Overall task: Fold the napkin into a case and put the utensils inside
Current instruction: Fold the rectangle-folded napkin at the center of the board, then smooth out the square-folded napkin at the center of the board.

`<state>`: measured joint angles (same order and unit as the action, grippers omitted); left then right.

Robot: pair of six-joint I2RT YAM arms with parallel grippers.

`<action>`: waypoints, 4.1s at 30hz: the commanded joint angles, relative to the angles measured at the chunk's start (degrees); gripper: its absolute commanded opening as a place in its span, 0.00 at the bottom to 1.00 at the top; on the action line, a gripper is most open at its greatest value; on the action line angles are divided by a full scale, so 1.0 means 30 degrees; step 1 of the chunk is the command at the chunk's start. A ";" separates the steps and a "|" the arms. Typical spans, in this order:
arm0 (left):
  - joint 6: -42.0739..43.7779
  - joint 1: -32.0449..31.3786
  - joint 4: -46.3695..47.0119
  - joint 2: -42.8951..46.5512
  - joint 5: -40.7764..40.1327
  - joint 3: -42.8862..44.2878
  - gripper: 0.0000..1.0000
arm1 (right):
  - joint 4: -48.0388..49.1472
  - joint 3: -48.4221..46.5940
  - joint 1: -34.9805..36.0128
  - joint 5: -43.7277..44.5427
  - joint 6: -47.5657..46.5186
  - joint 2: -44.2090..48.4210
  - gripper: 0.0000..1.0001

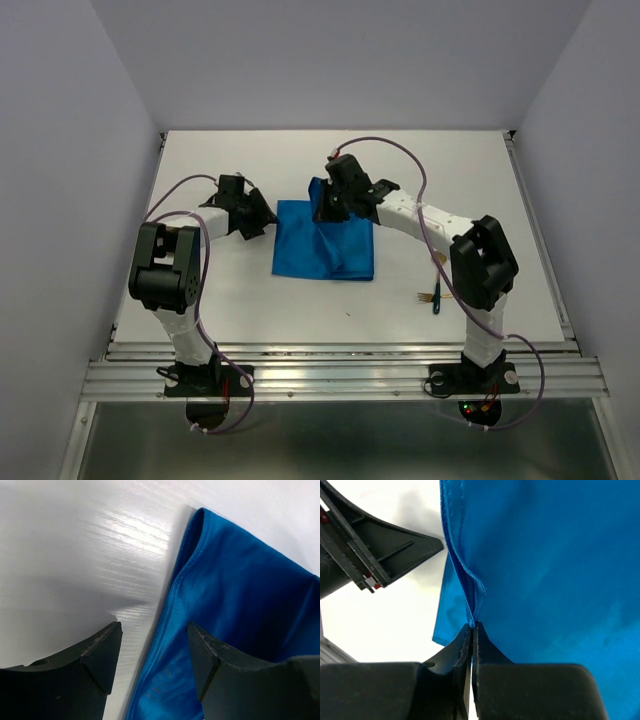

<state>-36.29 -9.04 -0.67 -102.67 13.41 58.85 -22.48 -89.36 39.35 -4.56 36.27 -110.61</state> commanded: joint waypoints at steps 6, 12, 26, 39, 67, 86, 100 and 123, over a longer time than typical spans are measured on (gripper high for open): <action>-0.0060 -0.0064 0.2273 -0.0169 0.1800 -0.1160 0.66 | 0.0315 -0.2174 0.0767 -0.0619 0.0800 -0.1421 0.01; -0.0090 -0.0034 0.2302 -0.0170 0.1800 -0.1189 0.66 | 0.0403 -0.3520 0.0945 -0.0883 0.1239 -0.2739 0.01; -0.0236 -0.0005 0.2654 -0.0287 0.2092 -0.1482 0.65 | 0.0403 -0.5484 0.1120 -0.1293 0.1943 -0.5024 0.01; -0.0236 -0.0005 0.2712 -0.0317 0.2093 -0.1716 0.65 | 0.0374 -0.6892 0.1120 -0.1587 0.2236 -0.6402 0.01; 0.0466 0.1576 -0.0735 0.3632 -0.0102 -0.0517 0.64 | 0.0490 -0.5050 0.0946 0.1397 0.1475 -0.3569 0.60; 0.0468 -0.0971 -0.0278 0.2469 0.0802 0.1390 0.64 | 0.3215 0.7459 -0.1223 -0.0797 0.0858 0.3030 0.04; 0.0584 -0.1614 -0.0100 0.2229 0.0600 -0.0485 0.63 | 0.2367 0.8344 -0.0757 0.1696 -0.0342 0.3878 0.01; -0.0618 -0.2466 0.0429 0.2757 0.0425 -0.2803 0.63 | 0.3804 1.0426 -0.0110 0.3914 0.0921 0.6046 0.01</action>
<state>-39.55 -16.29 1.87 -95.42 16.05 48.97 -11.16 -53.76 38.83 0.21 40.73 -97.34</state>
